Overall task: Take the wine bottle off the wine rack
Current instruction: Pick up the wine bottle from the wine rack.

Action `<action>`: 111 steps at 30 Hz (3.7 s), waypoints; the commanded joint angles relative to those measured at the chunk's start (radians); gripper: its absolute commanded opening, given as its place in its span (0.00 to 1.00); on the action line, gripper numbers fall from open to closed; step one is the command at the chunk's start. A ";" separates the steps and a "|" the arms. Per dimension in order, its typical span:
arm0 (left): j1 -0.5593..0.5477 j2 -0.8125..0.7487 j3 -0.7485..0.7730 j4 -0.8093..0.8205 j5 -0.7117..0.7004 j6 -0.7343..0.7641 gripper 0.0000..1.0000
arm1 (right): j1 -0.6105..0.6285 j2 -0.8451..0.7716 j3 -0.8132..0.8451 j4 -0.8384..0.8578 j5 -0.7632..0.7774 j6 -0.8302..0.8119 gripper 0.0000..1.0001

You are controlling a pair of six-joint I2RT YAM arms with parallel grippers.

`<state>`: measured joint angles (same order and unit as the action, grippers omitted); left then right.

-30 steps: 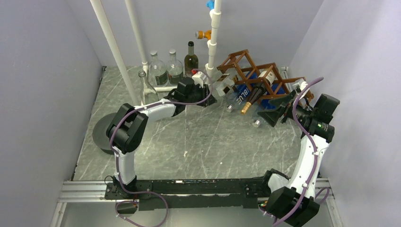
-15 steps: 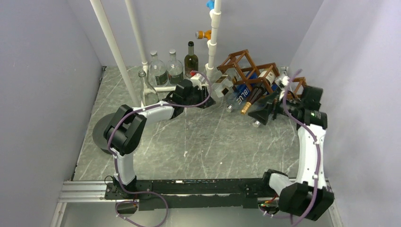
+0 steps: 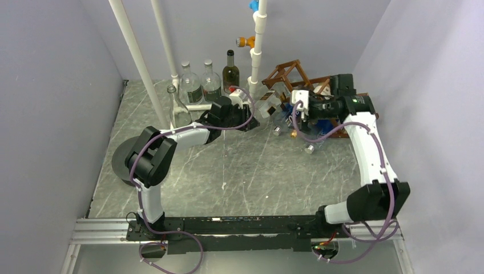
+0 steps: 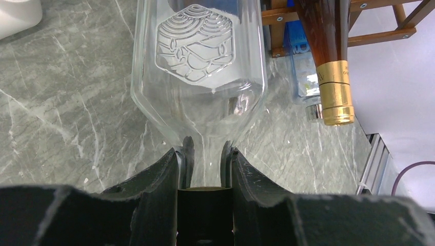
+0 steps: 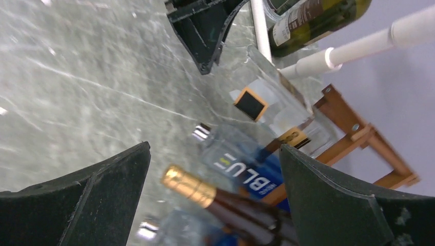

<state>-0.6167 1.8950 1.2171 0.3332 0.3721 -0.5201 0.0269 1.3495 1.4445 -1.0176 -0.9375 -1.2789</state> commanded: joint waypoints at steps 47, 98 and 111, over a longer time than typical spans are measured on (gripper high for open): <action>0.036 -0.136 -0.032 0.152 0.223 -0.048 0.00 | 0.262 0.545 0.141 0.494 0.480 -0.585 0.76; 0.074 -0.748 -0.282 -0.518 0.209 -0.005 0.00 | 0.675 0.358 -0.086 0.527 0.128 0.227 0.26; 0.074 -0.737 -0.210 -0.643 0.218 0.059 0.18 | 0.676 0.289 -0.276 0.738 0.017 0.362 0.25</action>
<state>-0.5148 1.1805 0.9169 -0.5072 0.4576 -0.4923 0.6483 1.7153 1.1847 -0.4828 -0.6582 -1.0267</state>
